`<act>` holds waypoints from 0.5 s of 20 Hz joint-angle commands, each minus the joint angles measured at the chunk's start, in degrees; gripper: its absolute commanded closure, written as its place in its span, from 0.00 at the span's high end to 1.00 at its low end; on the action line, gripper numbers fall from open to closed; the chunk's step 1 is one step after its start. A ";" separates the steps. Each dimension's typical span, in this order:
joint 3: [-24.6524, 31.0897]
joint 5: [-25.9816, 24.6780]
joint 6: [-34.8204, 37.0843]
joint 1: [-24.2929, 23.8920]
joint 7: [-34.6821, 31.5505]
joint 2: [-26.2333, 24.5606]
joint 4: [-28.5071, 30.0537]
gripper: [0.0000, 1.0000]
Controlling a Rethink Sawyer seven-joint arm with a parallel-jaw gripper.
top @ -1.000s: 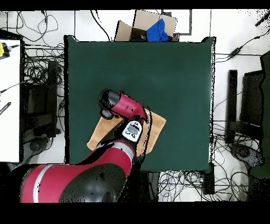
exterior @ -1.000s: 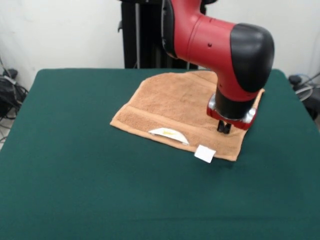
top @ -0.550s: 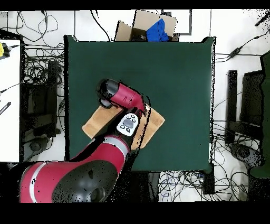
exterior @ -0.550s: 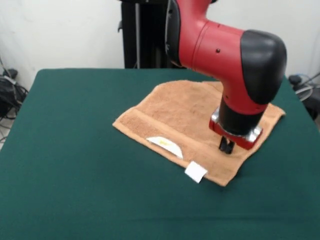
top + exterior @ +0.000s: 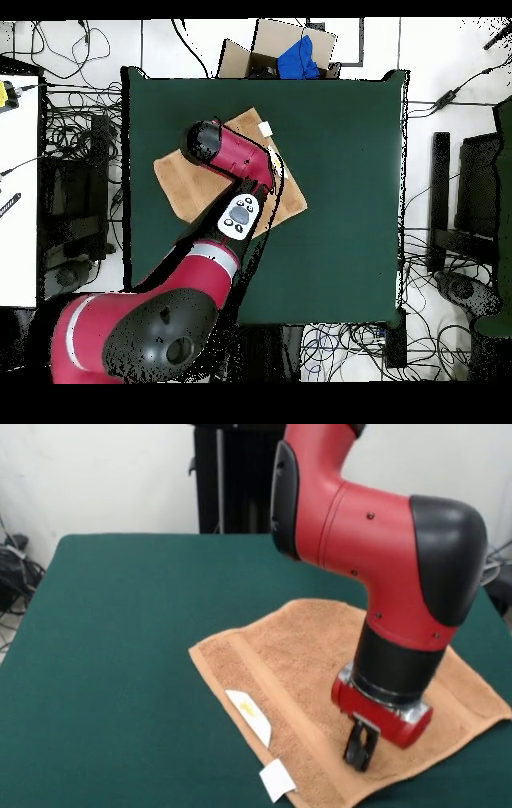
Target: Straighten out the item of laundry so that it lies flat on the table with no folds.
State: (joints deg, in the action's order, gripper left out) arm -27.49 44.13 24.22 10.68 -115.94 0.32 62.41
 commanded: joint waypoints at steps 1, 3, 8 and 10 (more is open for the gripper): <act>-3.57 4.78 -4.33 2.18 -22.43 -6.45 -8.84 0.00; -1.68 4.15 -4.12 2.65 -21.35 -4.91 -6.60 0.00; 5.80 1.26 -3.72 4.70 -16.68 4.09 7.41 0.00; 5.91 0.71 -1.22 6.40 -16.16 7.11 12.10 0.00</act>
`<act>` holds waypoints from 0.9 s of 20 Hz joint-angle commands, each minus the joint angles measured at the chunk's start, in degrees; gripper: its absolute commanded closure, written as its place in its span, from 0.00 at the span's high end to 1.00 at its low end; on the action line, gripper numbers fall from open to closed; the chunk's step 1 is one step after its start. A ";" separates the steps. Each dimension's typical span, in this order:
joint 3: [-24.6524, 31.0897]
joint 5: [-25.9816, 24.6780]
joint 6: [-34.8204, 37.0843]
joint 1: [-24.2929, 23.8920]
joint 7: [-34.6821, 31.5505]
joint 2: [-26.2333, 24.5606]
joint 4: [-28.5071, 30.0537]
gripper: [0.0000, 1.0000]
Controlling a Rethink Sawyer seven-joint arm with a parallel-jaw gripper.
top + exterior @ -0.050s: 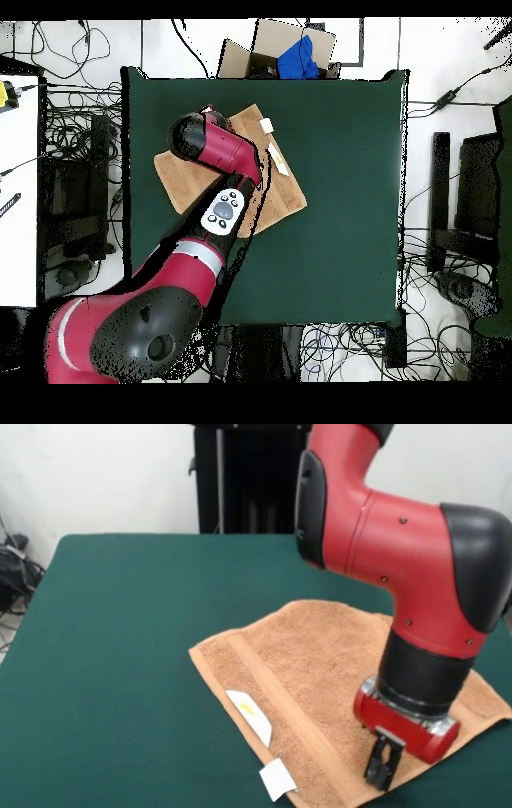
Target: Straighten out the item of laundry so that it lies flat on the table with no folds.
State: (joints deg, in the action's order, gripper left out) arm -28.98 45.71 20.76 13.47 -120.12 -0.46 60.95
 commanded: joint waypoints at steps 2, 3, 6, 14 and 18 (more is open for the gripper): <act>7.74 -1.13 3.67 4.45 -11.35 10.29 17.22 0.00; 7.21 -1.37 5.39 5.17 -11.40 11.15 18.22 0.00; 8.02 -1.67 5.01 5.18 -9.83 13.58 21.82 0.00; 9.90 -2.91 2.61 3.48 -6.69 15.20 24.26 0.00; 11.63 -3.58 0.15 2.43 -4.98 15.65 25.76 0.00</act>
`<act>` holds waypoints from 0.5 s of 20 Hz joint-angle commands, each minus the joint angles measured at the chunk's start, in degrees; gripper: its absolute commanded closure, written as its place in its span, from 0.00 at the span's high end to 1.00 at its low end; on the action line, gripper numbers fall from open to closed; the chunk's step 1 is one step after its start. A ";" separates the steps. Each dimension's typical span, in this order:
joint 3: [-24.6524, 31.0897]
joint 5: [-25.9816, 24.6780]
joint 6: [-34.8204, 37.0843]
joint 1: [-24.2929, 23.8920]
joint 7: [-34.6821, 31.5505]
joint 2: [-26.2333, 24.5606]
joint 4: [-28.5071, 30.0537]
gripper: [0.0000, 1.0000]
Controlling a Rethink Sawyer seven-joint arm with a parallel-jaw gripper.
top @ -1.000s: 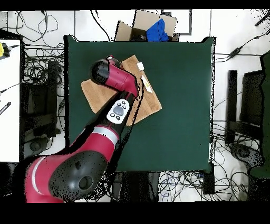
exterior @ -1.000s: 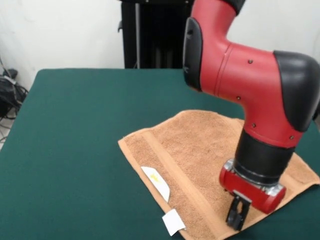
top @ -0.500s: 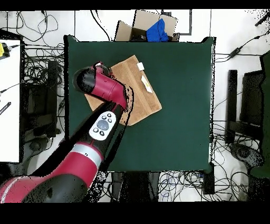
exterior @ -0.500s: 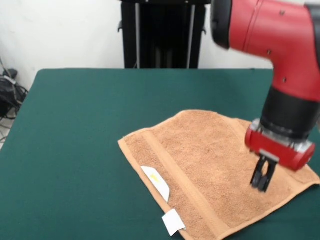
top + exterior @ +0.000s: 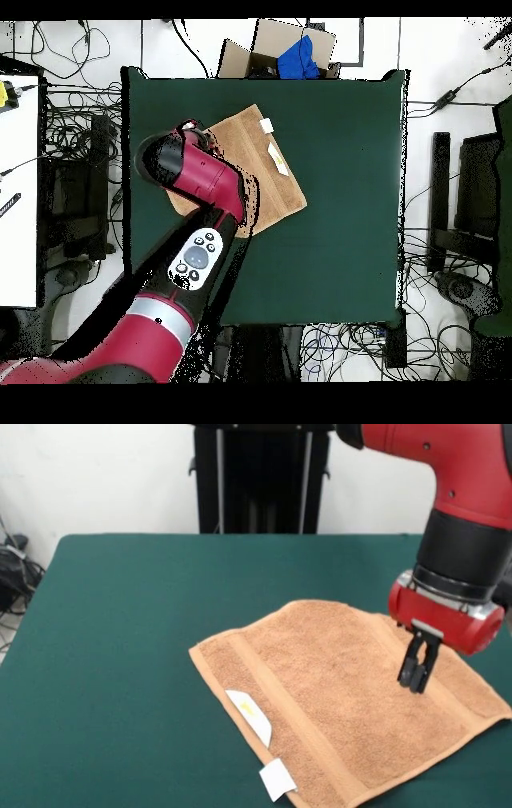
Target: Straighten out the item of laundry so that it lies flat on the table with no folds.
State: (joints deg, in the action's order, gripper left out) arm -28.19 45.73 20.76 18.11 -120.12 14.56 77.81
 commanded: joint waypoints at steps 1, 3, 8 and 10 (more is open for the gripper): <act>11.07 -3.85 -0.14 -2.35 -4.61 0.77 9.21 0.00; 11.67 -4.28 -0.69 -2.88 -3.81 1.24 9.99 0.00; 13.75 -5.47 -2.96 -4.36 -2.54 2.15 12.16 0.00; 13.89 -6.05 -2.82 -4.66 -2.74 2.15 12.02 0.00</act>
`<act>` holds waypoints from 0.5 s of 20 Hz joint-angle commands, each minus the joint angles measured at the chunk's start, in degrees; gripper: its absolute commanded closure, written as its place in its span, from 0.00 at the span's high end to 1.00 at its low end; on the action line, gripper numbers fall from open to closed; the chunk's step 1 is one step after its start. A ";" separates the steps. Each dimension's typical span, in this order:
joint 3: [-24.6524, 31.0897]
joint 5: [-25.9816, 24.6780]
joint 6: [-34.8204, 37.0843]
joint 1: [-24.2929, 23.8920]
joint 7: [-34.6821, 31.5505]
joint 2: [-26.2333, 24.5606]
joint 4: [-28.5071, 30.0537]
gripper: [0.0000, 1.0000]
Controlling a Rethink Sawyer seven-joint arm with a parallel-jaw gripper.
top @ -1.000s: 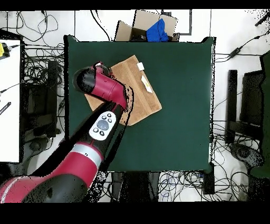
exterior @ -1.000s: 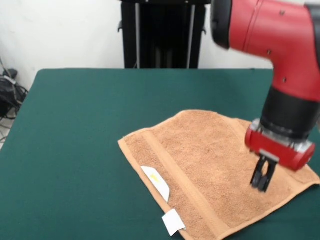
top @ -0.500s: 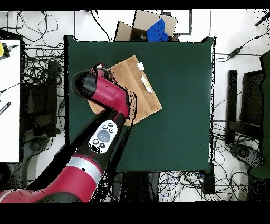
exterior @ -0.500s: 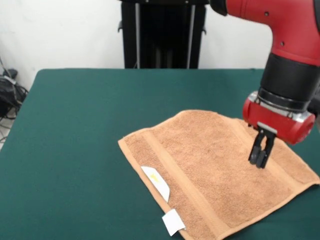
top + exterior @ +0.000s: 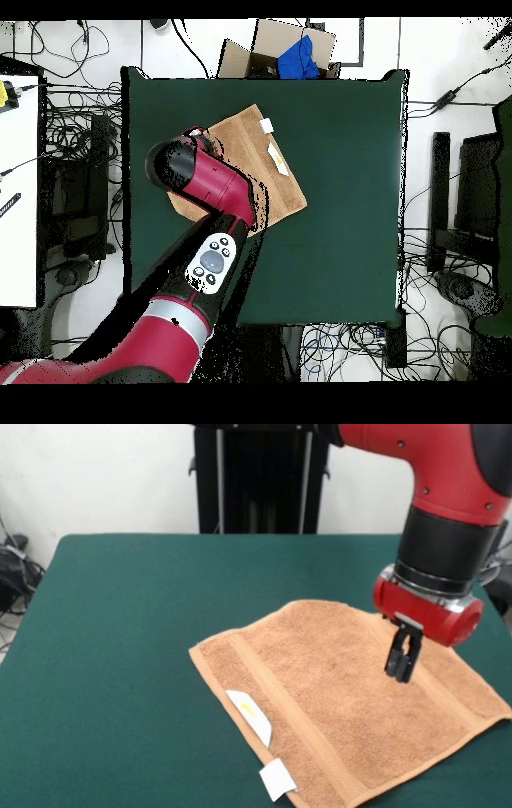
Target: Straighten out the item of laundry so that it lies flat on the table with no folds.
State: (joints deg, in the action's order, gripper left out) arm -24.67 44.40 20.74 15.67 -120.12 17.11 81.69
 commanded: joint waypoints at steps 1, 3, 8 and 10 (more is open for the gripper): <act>10.64 -5.15 -2.79 -2.42 -2.81 -0.23 8.34 0.00; 10.89 -6.02 -2.33 -2.79 -2.88 0.08 8.37 0.00; 12.06 -8.22 -2.86 -3.74 -3.29 0.74 9.32 0.00; 12.47 -8.90 -2.73 -4.07 -3.46 1.33 10.09 0.00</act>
State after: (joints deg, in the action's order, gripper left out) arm -21.57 39.12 20.73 13.18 -120.12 17.54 85.05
